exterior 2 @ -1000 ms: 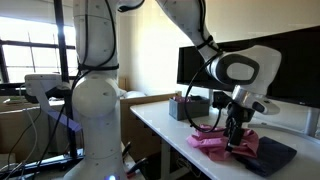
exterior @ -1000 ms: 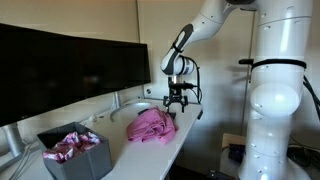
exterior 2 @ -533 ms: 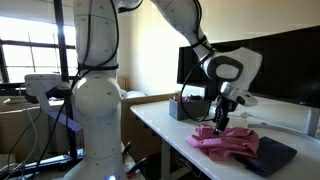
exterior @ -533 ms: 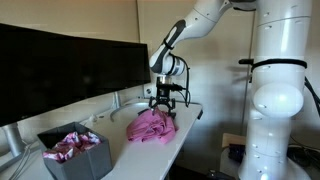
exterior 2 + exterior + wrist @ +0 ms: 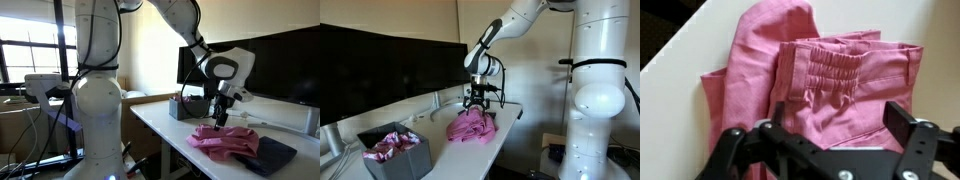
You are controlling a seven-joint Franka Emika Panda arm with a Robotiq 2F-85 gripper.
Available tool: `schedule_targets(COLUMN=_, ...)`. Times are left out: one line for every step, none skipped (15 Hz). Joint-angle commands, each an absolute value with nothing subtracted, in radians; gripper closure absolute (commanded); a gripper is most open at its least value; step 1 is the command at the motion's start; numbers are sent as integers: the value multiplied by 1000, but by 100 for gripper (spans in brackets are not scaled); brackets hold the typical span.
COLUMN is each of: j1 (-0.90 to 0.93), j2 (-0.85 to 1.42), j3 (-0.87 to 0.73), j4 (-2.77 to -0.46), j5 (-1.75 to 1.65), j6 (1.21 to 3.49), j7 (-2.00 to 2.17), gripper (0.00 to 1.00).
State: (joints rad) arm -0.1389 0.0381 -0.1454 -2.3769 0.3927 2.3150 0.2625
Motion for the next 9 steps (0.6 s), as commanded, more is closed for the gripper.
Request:
schedule_targets(j1=-137, j2=53, j3=-144, j4=-2376, j5=348, j6=2369, j7=284, gripper=0)
schedule_targets(j1=-137, j2=55, j3=-144, j4=-2377, j5=340, j6=2377, j7=286, gripper=0)
schedule_targets(j1=-137, j2=58, j3=-145, j4=-2377, j5=329, j6=2386, j7=291, gripper=0)
schedule_targets(j1=-137, j2=60, j3=-146, j4=-2377, j5=315, j6=2393, j7=297, gripper=0)
schedule_targets(j1=-136, j2=61, j3=-146, j4=-2378, j5=301, j6=2401, j7=304, gripper=0)
schedule_targets(j1=-135, j2=62, j3=-148, j4=-2381, j5=276, j6=2420, j7=323, gripper=0)
schedule_targets(j1=-134, j2=63, j3=-150, j4=-2382, j5=249, j6=2436, j7=349, gripper=0)
schedule_targets(j1=-134, j2=64, j3=-152, j4=-2384, j5=219, j6=2455, j7=379, gripper=0)
schedule_targets(j1=-133, j2=65, j3=-154, j4=-2384, j5=187, j6=2460, j7=411, gripper=0)
